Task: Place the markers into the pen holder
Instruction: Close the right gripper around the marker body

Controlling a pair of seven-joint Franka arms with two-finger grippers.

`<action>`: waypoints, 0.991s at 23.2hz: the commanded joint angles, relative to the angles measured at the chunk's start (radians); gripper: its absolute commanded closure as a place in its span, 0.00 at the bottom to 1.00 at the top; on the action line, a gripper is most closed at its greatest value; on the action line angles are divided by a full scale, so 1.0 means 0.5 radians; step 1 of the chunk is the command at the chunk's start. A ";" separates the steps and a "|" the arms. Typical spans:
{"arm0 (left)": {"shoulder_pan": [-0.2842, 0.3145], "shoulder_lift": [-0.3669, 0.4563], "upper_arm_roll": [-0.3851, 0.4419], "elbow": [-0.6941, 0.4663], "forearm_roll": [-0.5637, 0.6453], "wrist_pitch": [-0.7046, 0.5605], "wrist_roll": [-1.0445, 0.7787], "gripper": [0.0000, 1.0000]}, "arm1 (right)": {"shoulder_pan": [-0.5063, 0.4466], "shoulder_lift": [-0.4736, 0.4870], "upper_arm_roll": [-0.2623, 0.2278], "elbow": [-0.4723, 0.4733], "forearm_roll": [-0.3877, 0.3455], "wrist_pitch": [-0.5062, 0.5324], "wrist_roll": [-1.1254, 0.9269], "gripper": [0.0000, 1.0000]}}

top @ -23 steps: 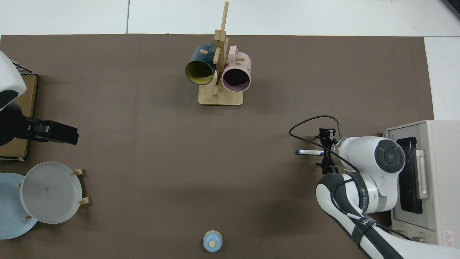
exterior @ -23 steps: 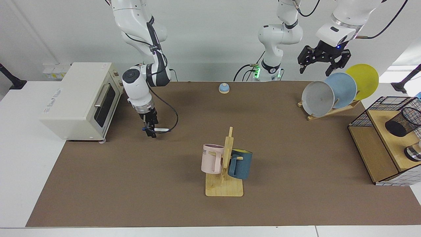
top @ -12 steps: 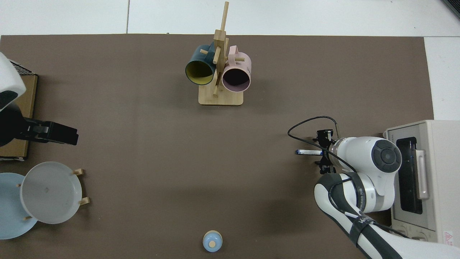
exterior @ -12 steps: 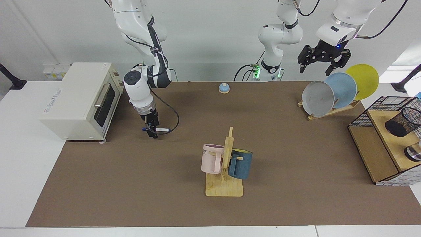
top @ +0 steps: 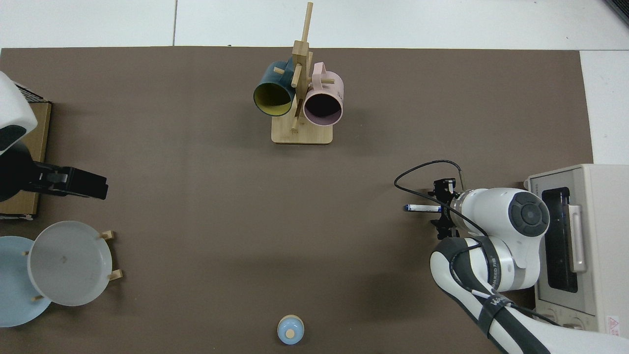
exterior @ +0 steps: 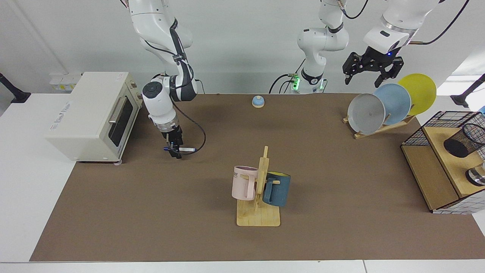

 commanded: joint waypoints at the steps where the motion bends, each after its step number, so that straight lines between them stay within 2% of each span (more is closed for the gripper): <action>1: -0.020 -0.051 0.006 -0.059 0.001 0.008 -0.023 0.00 | -0.017 -0.038 0.001 -0.066 0.021 0.038 0.044 0.30; 10: -0.023 -0.051 -0.003 -0.059 0.001 0.008 -0.042 0.00 | -0.050 -0.084 -0.005 -0.066 0.021 -0.011 0.028 0.31; 12: -0.023 -0.051 -0.003 -0.059 0.001 0.008 -0.042 0.00 | -0.054 -0.096 -0.005 -0.069 0.021 -0.045 0.028 0.34; 15: -0.023 -0.051 -0.003 -0.062 0.001 0.008 -0.042 0.00 | -0.050 -0.106 -0.005 -0.066 0.021 -0.051 0.035 0.45; 20: -0.026 -0.051 -0.003 -0.059 0.001 0.008 -0.042 0.00 | -0.047 -0.106 -0.005 -0.066 0.021 -0.051 0.041 0.83; 23: -0.026 -0.051 -0.003 -0.059 0.001 0.008 -0.042 0.00 | -0.047 -0.106 -0.005 -0.066 0.018 -0.048 0.041 0.97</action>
